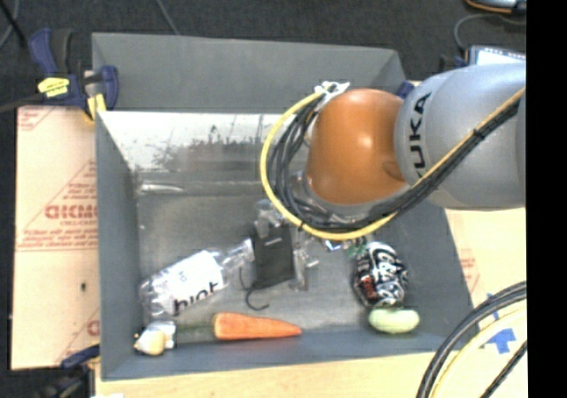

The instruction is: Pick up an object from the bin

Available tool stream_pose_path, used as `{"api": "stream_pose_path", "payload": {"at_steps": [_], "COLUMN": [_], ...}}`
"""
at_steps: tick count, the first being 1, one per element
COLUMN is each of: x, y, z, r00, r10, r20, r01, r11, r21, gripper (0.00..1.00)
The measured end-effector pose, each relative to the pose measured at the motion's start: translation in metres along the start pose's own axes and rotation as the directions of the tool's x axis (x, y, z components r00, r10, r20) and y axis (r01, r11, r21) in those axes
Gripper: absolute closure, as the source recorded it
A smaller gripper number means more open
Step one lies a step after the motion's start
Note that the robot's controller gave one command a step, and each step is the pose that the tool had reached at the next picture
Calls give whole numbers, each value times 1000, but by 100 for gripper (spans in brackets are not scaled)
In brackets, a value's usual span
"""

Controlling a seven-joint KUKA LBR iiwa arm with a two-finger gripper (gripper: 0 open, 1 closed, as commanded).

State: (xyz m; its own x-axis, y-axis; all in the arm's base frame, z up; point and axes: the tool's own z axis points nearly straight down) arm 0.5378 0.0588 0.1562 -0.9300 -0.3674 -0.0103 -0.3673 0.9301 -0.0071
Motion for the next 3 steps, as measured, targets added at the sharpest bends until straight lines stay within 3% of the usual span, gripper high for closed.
{"api": "stream_pose_path", "payload": {"at_steps": [1, 2, 3], "x": [-11, -21, -30], "y": [-1, 5, 14], "z": [36, 69, 62], "r00": [964, 945, 925], "r10": [-265, -328, -379], "r20": [3, -2, 7], "r01": [265, 328, 379], "r11": [964, 945, 925], "r21": [-1, -3, 2], "gripper": [0, 0, 0]}}
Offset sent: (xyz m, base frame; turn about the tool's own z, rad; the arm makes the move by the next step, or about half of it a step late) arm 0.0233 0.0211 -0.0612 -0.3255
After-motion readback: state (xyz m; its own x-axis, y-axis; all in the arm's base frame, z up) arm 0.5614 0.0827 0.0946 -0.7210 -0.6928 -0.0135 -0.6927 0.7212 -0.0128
